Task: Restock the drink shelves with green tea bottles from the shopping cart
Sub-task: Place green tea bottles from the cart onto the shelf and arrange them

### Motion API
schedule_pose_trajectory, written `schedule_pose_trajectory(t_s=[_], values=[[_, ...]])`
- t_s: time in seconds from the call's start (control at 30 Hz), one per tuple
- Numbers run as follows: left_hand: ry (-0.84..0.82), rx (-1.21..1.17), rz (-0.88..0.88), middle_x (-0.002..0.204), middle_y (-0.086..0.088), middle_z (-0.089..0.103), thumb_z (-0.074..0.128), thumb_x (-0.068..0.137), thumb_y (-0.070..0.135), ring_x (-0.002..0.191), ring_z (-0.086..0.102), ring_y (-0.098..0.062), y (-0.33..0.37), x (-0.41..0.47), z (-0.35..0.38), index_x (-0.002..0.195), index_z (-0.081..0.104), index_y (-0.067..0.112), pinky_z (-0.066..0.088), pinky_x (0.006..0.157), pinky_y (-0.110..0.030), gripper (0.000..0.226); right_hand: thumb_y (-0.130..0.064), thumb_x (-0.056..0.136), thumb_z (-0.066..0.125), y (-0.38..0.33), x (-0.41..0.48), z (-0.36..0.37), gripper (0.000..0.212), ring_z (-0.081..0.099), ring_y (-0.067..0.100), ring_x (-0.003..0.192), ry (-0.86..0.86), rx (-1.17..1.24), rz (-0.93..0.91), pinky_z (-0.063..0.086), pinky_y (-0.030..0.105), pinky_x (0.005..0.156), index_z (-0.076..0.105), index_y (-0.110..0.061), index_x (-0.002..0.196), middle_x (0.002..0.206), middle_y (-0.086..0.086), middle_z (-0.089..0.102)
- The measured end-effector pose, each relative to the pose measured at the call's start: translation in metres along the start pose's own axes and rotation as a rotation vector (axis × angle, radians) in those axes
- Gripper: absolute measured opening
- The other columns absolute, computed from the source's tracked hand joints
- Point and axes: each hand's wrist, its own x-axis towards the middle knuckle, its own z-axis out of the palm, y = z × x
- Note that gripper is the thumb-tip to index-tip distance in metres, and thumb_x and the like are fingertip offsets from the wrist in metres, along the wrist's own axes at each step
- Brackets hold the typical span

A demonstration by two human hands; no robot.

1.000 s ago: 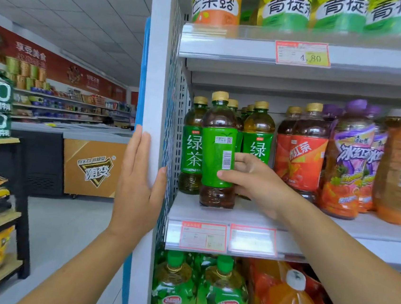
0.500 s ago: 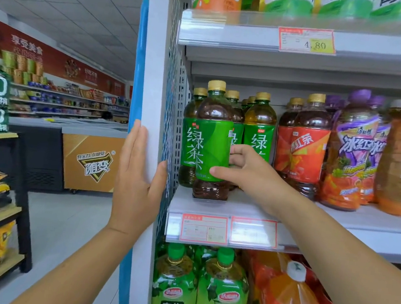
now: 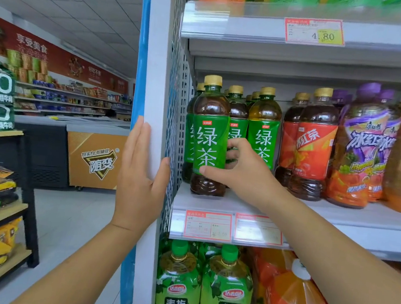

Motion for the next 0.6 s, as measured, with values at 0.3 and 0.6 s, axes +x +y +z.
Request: schedule_pose_trajectory(t_s=[0.3,0.6], values=[[0.001,0.002,0.013,0.159,0.003,0.017,0.048,0.099,0.02,0.147,0.009,0.003,-0.002,-0.0008,0.0002,0.153,0.021,0.007,0.009,0.119,-0.016,0.062,-0.042,0.076,0.077,-0.0056,0.0061,0.0061,0.07,0.05,-0.003,0.079,0.002,-0.065,-0.001,0.038,0.016,0.061,0.042,-0.022,0.133,0.092,-0.017,0.05],[0.011,0.017,0.021,0.158,0.003,0.017,0.048,0.098,0.02,0.146,0.009,0.004,-0.0019,-0.0007,0.0012,0.153,0.022,0.005,0.008,0.119,-0.016,0.062,-0.042,0.072,0.08,-0.0048,0.0043,0.0084,0.066,0.052,-0.005,0.076,0.027,-0.058,-0.016,0.039,0.011,0.059,0.045,-0.025,0.126,0.09,-0.016,0.054]])
